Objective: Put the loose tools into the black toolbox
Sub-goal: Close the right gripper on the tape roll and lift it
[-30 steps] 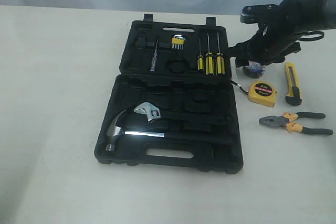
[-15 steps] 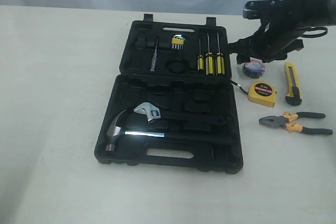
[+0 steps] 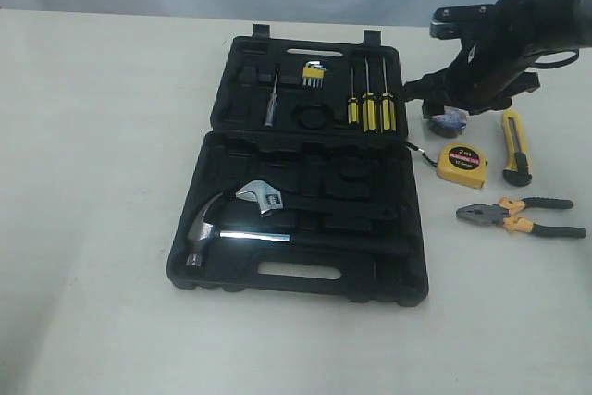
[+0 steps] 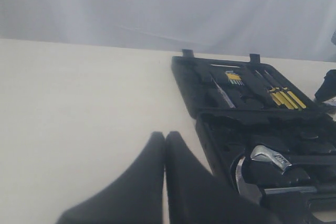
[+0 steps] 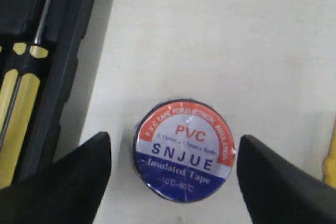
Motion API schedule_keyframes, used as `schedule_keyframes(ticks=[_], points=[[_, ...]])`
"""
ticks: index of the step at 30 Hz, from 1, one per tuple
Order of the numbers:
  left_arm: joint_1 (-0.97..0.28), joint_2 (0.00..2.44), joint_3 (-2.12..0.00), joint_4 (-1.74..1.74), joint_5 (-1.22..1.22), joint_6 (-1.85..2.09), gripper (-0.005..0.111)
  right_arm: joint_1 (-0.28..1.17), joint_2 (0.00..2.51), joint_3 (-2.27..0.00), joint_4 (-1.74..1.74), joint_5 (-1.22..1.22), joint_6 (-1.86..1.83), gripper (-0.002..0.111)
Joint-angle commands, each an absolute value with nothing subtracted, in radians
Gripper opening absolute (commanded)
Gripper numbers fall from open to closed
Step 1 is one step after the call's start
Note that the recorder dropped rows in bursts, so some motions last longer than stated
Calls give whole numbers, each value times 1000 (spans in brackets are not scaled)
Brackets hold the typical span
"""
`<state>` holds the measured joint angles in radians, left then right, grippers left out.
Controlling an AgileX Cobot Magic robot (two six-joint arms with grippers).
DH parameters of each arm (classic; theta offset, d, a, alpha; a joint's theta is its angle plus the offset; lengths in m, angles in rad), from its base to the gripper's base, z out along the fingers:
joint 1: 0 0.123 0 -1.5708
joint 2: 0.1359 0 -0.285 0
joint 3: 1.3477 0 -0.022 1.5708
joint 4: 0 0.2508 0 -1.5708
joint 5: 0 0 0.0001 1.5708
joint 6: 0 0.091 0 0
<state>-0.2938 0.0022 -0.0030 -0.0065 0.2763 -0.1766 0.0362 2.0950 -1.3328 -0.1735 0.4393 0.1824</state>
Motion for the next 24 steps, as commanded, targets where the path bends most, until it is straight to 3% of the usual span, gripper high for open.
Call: schedule_keyframes(ticks=[1,11,18,20,24], points=[[-301,0,0,0,272,-177,0,37,2112,-1337,-186,439,186,67],[-301,0,0,0,272,-177,0,37,2157,-1337,-186,400,186,65],[-301,0,0,0,272,-177,0,37,2123,-1337,-186,400,189,6],[-301,0,0,0,272,-177,0,37,2100,-1337,-186,393,213,0],[-301,0,0,0,272,-177,0,61,2030,-1337,-184,388,217,0]])
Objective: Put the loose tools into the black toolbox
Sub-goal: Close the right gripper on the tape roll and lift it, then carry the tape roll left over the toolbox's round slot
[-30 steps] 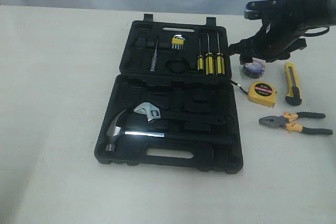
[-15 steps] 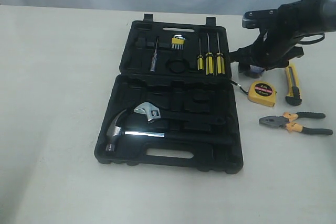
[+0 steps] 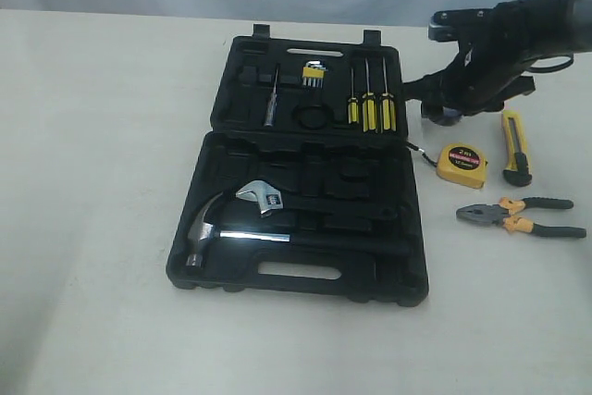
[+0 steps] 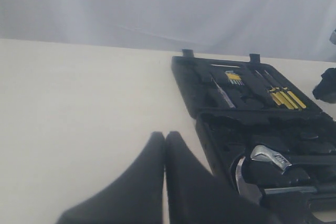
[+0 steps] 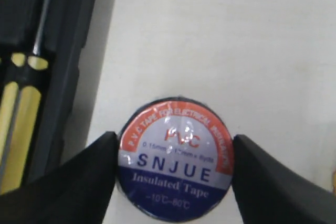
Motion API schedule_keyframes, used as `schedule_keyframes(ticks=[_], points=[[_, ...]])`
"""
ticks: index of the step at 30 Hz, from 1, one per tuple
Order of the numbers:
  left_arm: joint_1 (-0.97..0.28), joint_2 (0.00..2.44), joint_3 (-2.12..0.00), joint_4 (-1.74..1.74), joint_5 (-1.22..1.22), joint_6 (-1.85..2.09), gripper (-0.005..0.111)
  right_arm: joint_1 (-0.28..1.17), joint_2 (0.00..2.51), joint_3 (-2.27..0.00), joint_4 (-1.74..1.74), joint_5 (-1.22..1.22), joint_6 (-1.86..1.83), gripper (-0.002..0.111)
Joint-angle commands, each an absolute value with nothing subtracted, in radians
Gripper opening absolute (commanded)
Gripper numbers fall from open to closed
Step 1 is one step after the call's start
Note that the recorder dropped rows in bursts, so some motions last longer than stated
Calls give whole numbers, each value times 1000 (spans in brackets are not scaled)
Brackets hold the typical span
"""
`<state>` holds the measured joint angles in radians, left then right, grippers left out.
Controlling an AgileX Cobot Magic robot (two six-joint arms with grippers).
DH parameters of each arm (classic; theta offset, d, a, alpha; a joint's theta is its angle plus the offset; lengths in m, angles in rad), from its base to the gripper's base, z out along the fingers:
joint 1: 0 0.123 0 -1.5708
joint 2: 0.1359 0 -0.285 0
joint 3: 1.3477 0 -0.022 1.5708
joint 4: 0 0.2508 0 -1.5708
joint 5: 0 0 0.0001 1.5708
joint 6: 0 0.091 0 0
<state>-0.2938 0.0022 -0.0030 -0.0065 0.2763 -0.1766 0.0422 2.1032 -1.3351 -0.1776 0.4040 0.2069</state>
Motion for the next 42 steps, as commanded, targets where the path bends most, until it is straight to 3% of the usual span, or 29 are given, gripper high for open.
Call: schedule_keyframes(ticks=[1,17,38,40,41,42], points=[[-301,0,0,0,272,-177,0,72,2010,-1337,-182,386,217,0],[-301,0,0,0,272,-177,0,427,1979,-1378,-186,349,187,0],[-301,0,0,0,272,-177,0,408,2159,-1408,-222,296,205,0],[-301,0,0,0,272,-177,0,408,2159,-1408,-222,292,205,14],[-301,0,0,0,272,-177,0,408,2159,-1408,-222,292,205,30],[-301,0,0,0,272,-177,0,408,2159,-1408,-222,294,205,39]])
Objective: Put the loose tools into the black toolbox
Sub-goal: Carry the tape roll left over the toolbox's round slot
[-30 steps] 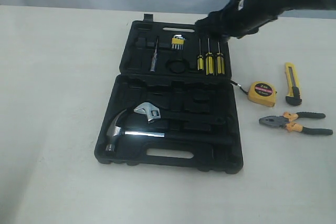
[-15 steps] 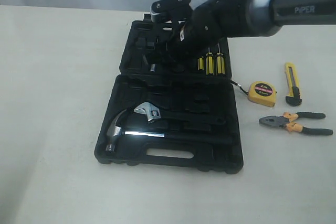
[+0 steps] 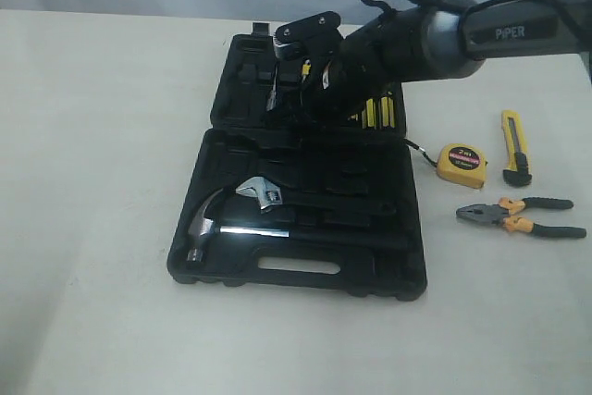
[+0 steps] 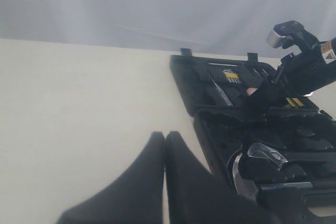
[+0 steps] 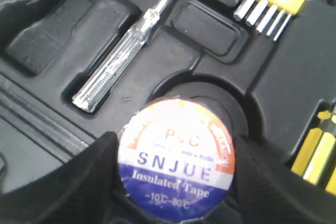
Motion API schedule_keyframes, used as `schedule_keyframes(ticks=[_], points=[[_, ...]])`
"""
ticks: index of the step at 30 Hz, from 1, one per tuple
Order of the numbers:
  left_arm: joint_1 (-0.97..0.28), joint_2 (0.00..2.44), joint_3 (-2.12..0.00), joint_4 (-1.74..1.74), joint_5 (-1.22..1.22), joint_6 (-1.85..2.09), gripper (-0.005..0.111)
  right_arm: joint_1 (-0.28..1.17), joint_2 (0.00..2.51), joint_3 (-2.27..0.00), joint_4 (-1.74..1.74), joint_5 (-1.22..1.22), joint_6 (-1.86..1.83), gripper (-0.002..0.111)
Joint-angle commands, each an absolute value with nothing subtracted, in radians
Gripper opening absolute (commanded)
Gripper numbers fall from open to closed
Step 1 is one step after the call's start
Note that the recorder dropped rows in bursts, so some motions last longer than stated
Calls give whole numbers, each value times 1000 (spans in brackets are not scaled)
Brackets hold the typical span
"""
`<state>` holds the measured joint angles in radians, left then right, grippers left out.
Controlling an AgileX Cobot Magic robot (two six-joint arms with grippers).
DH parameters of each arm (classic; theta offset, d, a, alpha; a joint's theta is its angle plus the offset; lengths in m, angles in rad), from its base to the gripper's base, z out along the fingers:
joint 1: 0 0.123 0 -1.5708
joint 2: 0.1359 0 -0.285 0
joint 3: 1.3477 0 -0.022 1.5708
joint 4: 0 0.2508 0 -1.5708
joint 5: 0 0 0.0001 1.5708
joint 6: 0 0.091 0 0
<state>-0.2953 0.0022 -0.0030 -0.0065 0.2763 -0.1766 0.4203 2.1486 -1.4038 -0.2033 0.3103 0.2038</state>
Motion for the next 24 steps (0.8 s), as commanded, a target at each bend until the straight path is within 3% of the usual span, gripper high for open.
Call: schedule_keyframes(ticks=[1,2,6,24], points=[[-301,0,0,0,272,-177,0,408,2159,-1408,-222,294,205,52],[-301,0,0,0,272,-177,0,408,2159,-1408,-222,290,218,56],[-301,0,0,0,272,-177,0,408,2157,-1408,-222,276,223,52],[-301,0,0,0,272,-177,0,374,2191,-1453,-227,369,239,52]])
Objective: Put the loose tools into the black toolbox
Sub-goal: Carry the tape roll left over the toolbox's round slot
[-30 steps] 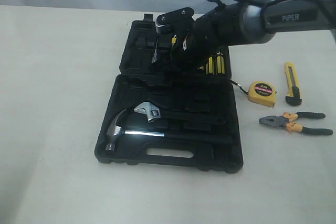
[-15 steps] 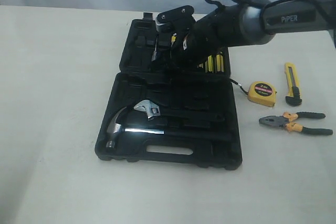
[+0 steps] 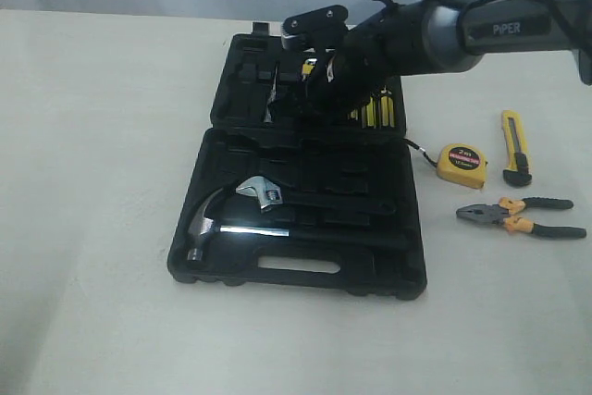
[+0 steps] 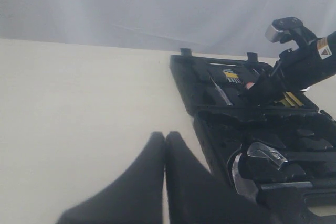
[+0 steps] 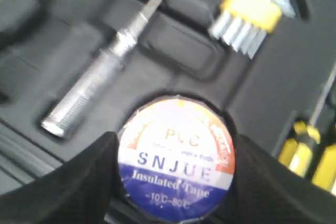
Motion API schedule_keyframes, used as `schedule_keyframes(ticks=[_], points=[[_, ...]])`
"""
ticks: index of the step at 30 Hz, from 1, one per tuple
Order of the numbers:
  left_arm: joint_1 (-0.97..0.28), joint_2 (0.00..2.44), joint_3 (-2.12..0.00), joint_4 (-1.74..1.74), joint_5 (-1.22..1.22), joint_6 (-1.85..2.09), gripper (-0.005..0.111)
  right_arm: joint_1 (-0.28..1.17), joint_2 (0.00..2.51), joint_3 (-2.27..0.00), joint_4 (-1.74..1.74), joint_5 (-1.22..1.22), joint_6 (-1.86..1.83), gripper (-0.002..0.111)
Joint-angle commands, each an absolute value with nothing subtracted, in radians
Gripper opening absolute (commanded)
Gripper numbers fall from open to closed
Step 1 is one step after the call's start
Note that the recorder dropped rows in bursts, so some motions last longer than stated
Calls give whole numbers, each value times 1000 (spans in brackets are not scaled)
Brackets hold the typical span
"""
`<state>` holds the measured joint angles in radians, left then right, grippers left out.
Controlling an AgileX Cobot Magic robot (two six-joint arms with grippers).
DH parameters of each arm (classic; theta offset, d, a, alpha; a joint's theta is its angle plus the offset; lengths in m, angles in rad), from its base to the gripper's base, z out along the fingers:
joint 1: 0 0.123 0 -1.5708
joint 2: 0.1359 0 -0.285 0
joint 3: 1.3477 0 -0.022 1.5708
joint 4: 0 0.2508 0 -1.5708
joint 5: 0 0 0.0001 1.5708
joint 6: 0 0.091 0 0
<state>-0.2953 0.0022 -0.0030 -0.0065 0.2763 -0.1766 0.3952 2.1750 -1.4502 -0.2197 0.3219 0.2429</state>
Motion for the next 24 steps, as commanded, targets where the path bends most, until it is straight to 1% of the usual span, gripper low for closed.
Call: schedule_keyframes(ticks=[1,3,6,8,24], points=[[-301,0,0,0,272,-177,0,373,2194,-1453,-227,374,239,52],[-301,0,0,0,272,-177,0,373,2194,-1453,-227,374,239,54],[-301,0,0,0,272,-177,0,373,2194,-1453,-227,368,239,63],[-301,0,0,0,272,-177,0,375,2194,-1453,-227,357,239,67],[-301,0,0,0,272,-177,0,406,2192,-1453,-210,344,232,67]])
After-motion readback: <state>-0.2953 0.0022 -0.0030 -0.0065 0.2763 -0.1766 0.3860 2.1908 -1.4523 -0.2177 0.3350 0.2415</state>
